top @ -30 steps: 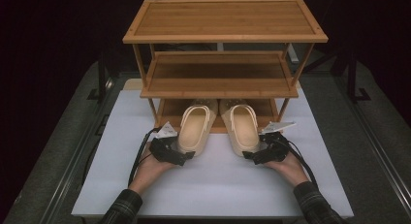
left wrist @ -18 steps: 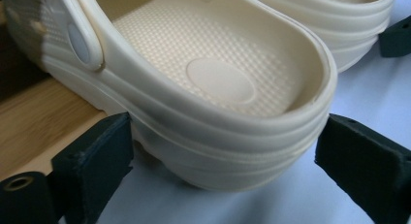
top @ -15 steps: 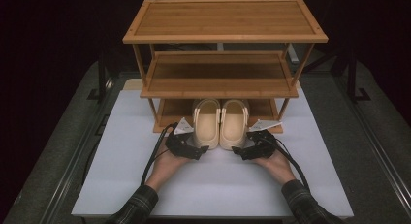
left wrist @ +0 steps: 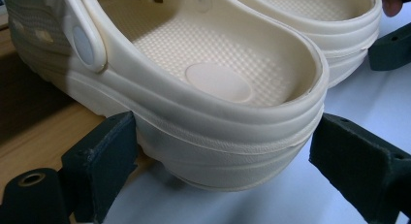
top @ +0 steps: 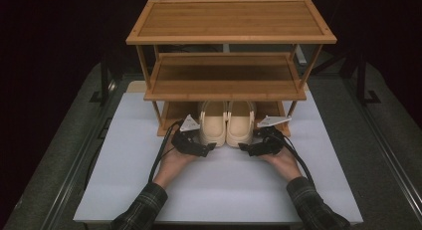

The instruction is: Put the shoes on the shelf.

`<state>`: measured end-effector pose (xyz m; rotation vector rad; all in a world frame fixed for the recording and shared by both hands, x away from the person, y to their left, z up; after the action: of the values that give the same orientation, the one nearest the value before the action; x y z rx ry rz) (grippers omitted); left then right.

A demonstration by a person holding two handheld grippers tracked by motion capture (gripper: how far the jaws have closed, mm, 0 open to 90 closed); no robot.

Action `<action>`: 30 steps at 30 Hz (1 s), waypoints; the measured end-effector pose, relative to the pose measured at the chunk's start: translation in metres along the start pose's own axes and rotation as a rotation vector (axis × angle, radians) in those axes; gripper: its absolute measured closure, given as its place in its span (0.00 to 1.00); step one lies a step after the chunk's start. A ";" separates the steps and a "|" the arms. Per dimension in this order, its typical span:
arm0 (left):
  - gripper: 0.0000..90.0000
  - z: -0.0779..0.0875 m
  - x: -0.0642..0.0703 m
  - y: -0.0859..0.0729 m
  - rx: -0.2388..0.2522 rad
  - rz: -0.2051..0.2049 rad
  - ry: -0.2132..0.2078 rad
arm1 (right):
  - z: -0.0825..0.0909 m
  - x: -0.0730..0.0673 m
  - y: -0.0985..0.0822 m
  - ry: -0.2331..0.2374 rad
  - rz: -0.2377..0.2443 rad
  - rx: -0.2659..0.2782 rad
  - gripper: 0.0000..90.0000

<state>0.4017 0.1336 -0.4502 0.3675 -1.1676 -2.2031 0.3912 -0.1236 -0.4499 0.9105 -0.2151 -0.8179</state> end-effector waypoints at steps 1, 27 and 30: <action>0.11 0.000 0.000 0.000 0.000 0.000 0.000 | -0.001 0.002 0.002 0.001 0.001 0.012 0.18; 0.12 -0.039 -0.032 0.013 -0.017 0.025 0.053 | -0.032 0.038 0.014 -0.073 -0.046 0.024 0.21; 0.11 -0.039 -0.034 0.012 -0.022 0.012 0.056 | -0.033 0.038 0.013 -0.081 -0.045 0.029 0.21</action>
<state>0.4519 0.1243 -0.4637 0.4093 -1.1122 -2.1797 0.4409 -0.1261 -0.4661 0.9131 -0.2783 -0.8955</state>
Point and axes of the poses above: each handheld gripper's, and its own axes: z roughly backward along the jaws, y roughly out of its top, x roughly to its right, the point moved 3 cm from there along -z, roughly forward along the jaws, and after that the axes turned 1 degree about -z, right-handed, at the moved point
